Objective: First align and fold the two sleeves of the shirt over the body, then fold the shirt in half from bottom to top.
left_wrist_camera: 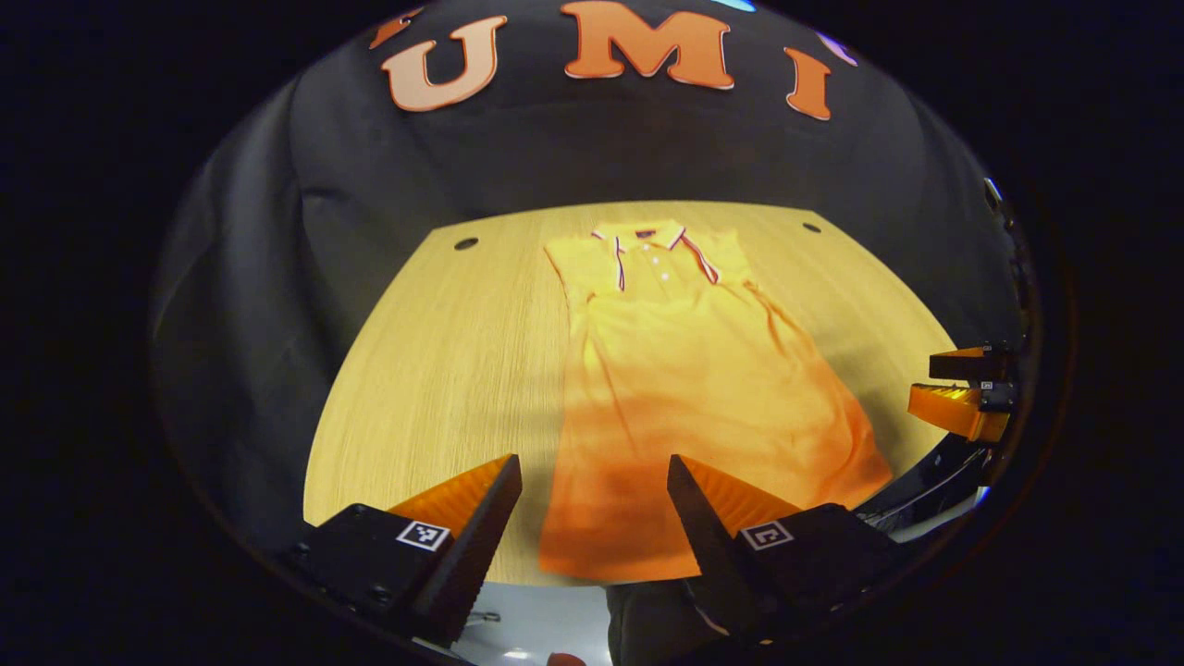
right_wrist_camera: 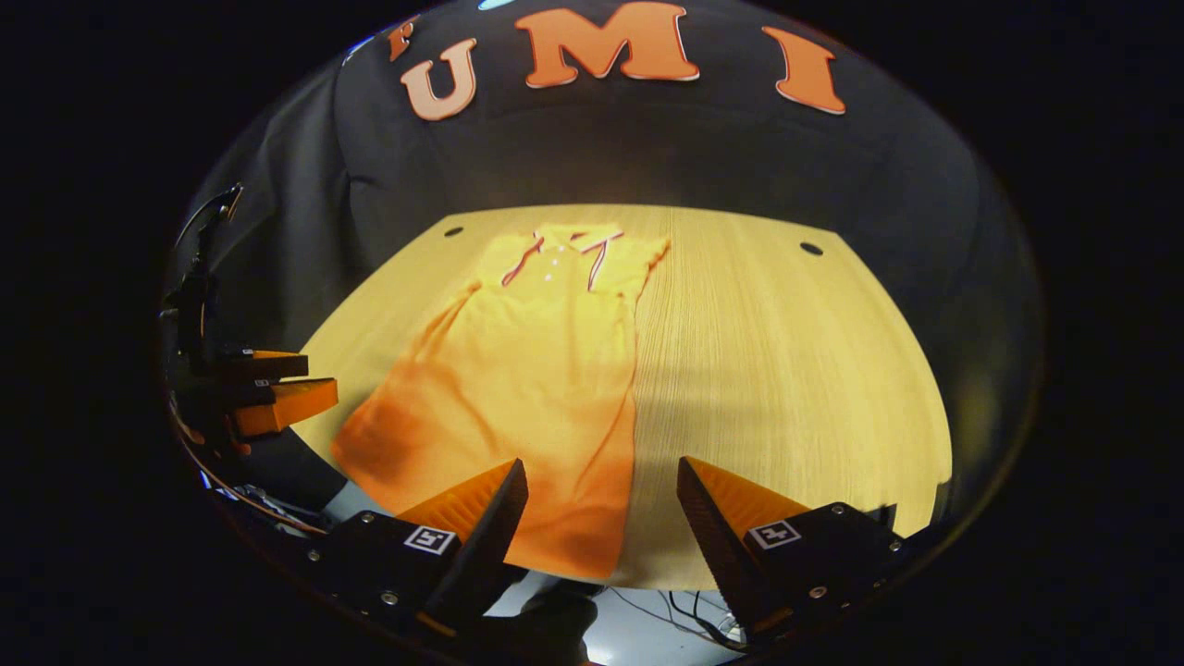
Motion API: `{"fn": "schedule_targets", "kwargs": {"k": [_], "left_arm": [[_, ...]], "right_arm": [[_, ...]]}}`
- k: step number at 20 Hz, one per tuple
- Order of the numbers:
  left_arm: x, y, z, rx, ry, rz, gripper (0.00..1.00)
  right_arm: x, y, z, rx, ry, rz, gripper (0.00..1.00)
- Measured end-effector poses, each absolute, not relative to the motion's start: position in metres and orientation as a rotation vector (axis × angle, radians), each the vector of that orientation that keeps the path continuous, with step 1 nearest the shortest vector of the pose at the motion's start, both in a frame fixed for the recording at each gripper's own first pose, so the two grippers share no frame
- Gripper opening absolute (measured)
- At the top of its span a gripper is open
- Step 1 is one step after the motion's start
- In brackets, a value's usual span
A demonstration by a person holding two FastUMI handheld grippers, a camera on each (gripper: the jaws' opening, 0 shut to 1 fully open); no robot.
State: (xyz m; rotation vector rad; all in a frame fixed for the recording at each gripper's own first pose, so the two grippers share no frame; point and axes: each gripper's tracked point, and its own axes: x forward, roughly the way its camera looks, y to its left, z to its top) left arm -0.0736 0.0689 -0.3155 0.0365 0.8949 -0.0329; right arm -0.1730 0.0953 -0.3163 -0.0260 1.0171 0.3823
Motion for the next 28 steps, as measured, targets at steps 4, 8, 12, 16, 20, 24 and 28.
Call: {"fn": "schedule_targets", "kwargs": {"k": [4,8,12,16,20,24,28], "left_arm": [[-0.078,0.069,-0.325,0.001,1.004,-0.046,0.98],[-0.088,0.072,-0.358,-0.015,1.110,-0.056,0.98],[-0.099,0.071,-0.376,-0.021,1.207,-0.082,0.98],[-0.107,0.070,-0.399,-0.037,1.311,-0.081,0.98],[-0.106,0.065,-0.402,-0.002,1.345,-0.113,0.99],[-0.104,0.059,-0.401,0.029,1.365,-0.160,0.96],[-0.096,0.047,-0.402,0.009,1.355,-0.168,0.36]], "right_arm": [[-0.182,0.098,-0.337,-0.030,1.143,0.384,0.99],[-0.187,0.102,-0.360,-0.014,1.245,0.391,0.99],[-0.201,0.109,-0.379,0.014,1.349,0.387,0.99],[-0.205,0.106,-0.384,-0.006,1.403,0.372,0.96],[-0.212,0.105,-0.387,-0.073,1.463,0.352,0.86],[-0.207,0.097,-0.390,-0.099,1.492,0.236,0.41],[-0.205,0.105,-0.390,-0.075,1.491,0.264,0.17]]}}
